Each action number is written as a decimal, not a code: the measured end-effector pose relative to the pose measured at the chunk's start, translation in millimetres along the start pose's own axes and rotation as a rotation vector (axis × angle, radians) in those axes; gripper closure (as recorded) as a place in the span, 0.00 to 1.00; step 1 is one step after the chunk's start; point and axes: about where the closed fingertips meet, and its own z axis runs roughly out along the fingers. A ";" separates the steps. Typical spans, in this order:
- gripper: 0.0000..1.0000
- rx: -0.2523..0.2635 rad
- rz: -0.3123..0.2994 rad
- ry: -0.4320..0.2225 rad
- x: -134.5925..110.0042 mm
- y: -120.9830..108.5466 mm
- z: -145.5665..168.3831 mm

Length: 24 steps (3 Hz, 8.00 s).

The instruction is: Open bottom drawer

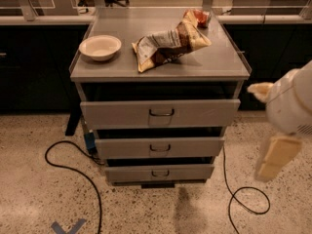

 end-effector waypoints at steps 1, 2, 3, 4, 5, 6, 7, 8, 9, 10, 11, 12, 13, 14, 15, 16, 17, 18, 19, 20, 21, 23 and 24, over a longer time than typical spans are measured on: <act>0.00 -0.029 -0.050 -0.028 -8.9 37.6 71.4; 0.00 -0.115 -0.054 -0.063 -14.2 86.9 170.4; 0.00 -0.233 -0.036 -0.071 -7.9 151.6 280.8; 0.00 -0.332 0.004 -0.067 16.2 221.4 371.7; 0.00 -0.333 0.053 -0.109 10.4 232.9 400.8; 0.00 -0.303 0.038 -0.090 11.4 237.6 401.4; 0.00 -0.261 0.076 -0.092 23.7 238.4 423.0; 0.00 -0.208 0.122 -0.103 51.7 199.7 495.2; 0.00 -0.208 0.122 -0.104 51.5 199.8 495.2; 0.00 -0.179 0.149 -0.114 62.0 177.9 499.1; 0.00 -0.111 0.248 -0.122 86.4 120.3 499.0; 0.00 -0.081 0.295 -0.129 99.8 80.7 488.4; 0.00 -0.080 0.295 -0.129 99.6 80.1 488.5; 0.00 -0.076 0.319 -0.150 104.0 61.2 500.5; 0.00 -0.117 0.364 -0.203 111.0 46.9 542.3; 0.00 -0.146 0.418 -0.258 116.9 30.9 585.8; 0.00 -0.085 0.444 -0.262 130.6 -4.2 585.3; 0.00 -0.085 0.443 -0.262 130.2 -4.1 584.7; 0.00 -0.140 0.462 -0.277 134.6 5.2 615.6; 0.00 -0.327 0.458 -0.319 119.9 52.0 686.5; 0.00 -0.372 0.499 -0.325 129.2 73.8 713.9; 0.00 -0.310 0.460 -0.366 117.3 54.2 715.6; 0.00 -0.182 0.408 -0.455 98.8 27.0 709.7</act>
Offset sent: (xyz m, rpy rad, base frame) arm -0.1057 0.0743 -0.4607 0.0723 0.3219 0.1139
